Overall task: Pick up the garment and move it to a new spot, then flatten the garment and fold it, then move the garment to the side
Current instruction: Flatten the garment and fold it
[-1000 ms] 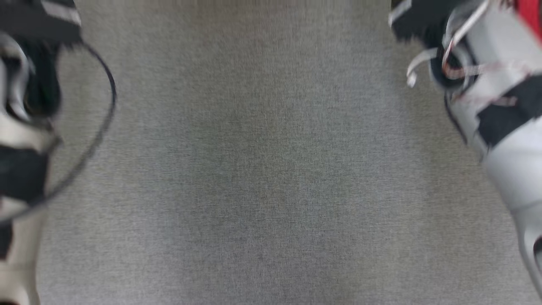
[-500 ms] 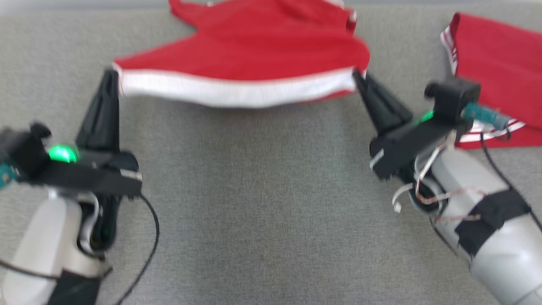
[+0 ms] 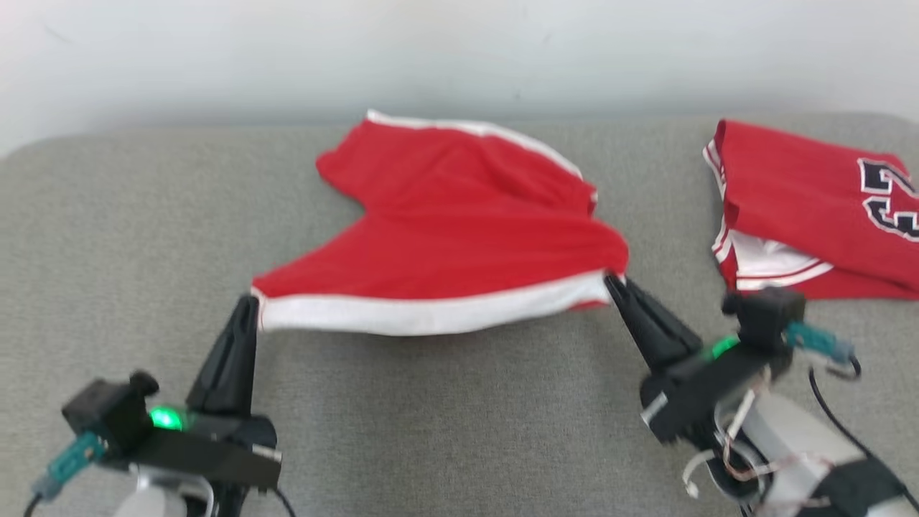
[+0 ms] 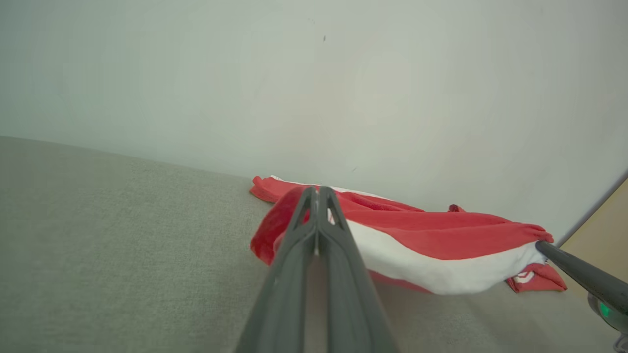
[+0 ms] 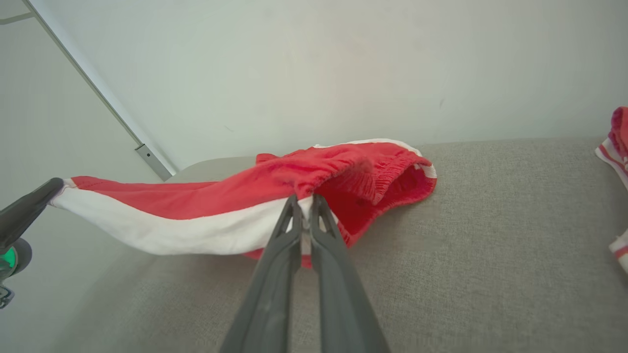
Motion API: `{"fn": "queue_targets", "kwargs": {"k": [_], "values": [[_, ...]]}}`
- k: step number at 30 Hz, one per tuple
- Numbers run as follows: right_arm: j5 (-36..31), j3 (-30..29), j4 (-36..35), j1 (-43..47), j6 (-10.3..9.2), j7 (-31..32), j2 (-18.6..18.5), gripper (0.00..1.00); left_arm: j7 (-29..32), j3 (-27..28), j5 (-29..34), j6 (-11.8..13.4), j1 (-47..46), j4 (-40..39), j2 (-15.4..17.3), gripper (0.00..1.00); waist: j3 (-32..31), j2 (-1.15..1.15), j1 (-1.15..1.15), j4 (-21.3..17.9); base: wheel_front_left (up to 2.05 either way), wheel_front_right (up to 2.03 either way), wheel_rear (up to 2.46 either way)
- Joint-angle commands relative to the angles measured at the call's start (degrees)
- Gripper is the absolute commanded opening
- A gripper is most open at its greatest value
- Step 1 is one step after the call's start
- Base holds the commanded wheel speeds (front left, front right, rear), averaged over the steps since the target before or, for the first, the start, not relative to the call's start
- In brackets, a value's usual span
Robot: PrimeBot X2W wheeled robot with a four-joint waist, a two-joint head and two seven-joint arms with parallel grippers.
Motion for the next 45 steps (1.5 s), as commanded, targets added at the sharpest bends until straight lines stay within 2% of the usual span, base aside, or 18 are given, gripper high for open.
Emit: {"fn": "queue_targets", "kwargs": {"k": [1,12,17,23,28,33,38,40,45], "values": [[0.3,-0.7,-1.2,3.3,-0.14,-0.1,-1.5,0.00,-0.2,0.5,0.5,0.0,2.8,-0.7,0.0,0.00,-3.4,0.02,0.01,0.8,0.00,0.00,0.00],[0.7,-1.5,-5.3,15.1,-0.14,1.4,-3.2,0.00,-0.3,3.4,0.8,1.9,14.1,-3.4,-1.1,0.00,-7.7,0.02,0.01,1.0,0.00,0.00,0.00],[0.6,-3.3,-9.5,22.0,-0.14,5.8,-2.7,0.00,-0.1,3.7,0.5,3.3,19.8,-5.5,-0.8,0.00,-9.2,0.02,0.01,1.7,0.00,0.00,0.00],[-2.0,-5.8,-12.8,25.6,-0.14,10.7,-1.8,0.00,0.7,4.0,0.5,4.1,22.4,-5.6,0.2,0.00,-9.1,0.02,0.01,1.6,0.00,0.00,0.00],[-4.3,-8.6,-14.2,26.8,-0.14,12.6,-0.1,0.00,0.5,3.5,0.6,3.8,20.8,-4.7,-0.2,0.00,-8.2,0.02,0.01,1.6,0.00,0.00,0.00],[-5.0,-12.0,-16.9,26.3,-0.14,12.4,1.4,0.00,0.3,3.0,2.1,3.2,17.7,-5.1,0.8,0.00,-7.3,0.02,0.01,1.6,0.00,0.00,0.00],[-4.2,-14.4,-17.7,26.5,-0.14,12.4,2.2,0.00,1.9,2.0,3.0,2.0,11.4,-4.1,3.2,0.00,-6.8,0.02,0.01,1.8,0.00,0.00,0.00],[-4.1,-14.4,-17.8,25.3,-0.14,13.1,2.4,0.00,2.3,2.1,1.8,1.4,8.2,-3.2,3.2,0.00,-6.3,0.02,0.01,1.4,0.00,0.00,0.00],[-3.5,-15.2,-16.8,21.8,-0.14,12.6,3.2,0.00,4.3,0.5,0.9,0.5,-0.4,1.0,5.6,0.00,-4.3,0.02,0.01,0.3,0.00,0.00,0.00]]}}
